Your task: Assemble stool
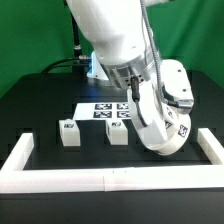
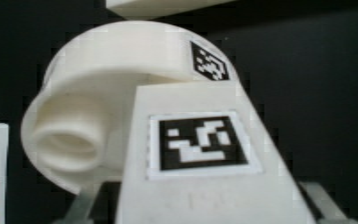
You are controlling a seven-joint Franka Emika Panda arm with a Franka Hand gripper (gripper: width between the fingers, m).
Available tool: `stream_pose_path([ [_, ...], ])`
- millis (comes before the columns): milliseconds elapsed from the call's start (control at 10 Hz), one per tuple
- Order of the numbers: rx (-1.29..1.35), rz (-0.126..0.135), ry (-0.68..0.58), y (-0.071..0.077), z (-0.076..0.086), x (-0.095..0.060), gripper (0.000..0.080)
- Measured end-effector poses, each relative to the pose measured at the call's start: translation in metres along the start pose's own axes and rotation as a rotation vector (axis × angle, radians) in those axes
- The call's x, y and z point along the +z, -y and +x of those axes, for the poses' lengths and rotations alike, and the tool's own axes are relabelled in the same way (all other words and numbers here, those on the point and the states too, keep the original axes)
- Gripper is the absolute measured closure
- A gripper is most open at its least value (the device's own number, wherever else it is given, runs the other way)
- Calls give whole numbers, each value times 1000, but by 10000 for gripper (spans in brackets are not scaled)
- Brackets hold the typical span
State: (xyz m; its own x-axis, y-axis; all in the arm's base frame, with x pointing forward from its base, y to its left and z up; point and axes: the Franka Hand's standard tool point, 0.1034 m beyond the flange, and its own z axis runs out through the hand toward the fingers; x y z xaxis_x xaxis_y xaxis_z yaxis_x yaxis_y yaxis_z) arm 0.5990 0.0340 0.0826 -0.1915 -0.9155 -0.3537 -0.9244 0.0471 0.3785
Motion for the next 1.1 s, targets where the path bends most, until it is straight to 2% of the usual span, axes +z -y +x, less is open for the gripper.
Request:
stream_pose_path([
  [100, -1, 0, -1, 0, -1, 0, 389],
  [200, -1, 0, -1, 0, -1, 1, 216],
  [300, -2, 0, -1, 0, -1, 1, 216],
  [400, -2, -1, -1, 0, -1, 1, 161],
  [900, -2, -1, -1, 0, -1, 1, 150],
  [1000, -2, -7, 1, -2, -1, 1, 150],
  [1100, 3, -28, 7, -7, -2, -1, 150],
])
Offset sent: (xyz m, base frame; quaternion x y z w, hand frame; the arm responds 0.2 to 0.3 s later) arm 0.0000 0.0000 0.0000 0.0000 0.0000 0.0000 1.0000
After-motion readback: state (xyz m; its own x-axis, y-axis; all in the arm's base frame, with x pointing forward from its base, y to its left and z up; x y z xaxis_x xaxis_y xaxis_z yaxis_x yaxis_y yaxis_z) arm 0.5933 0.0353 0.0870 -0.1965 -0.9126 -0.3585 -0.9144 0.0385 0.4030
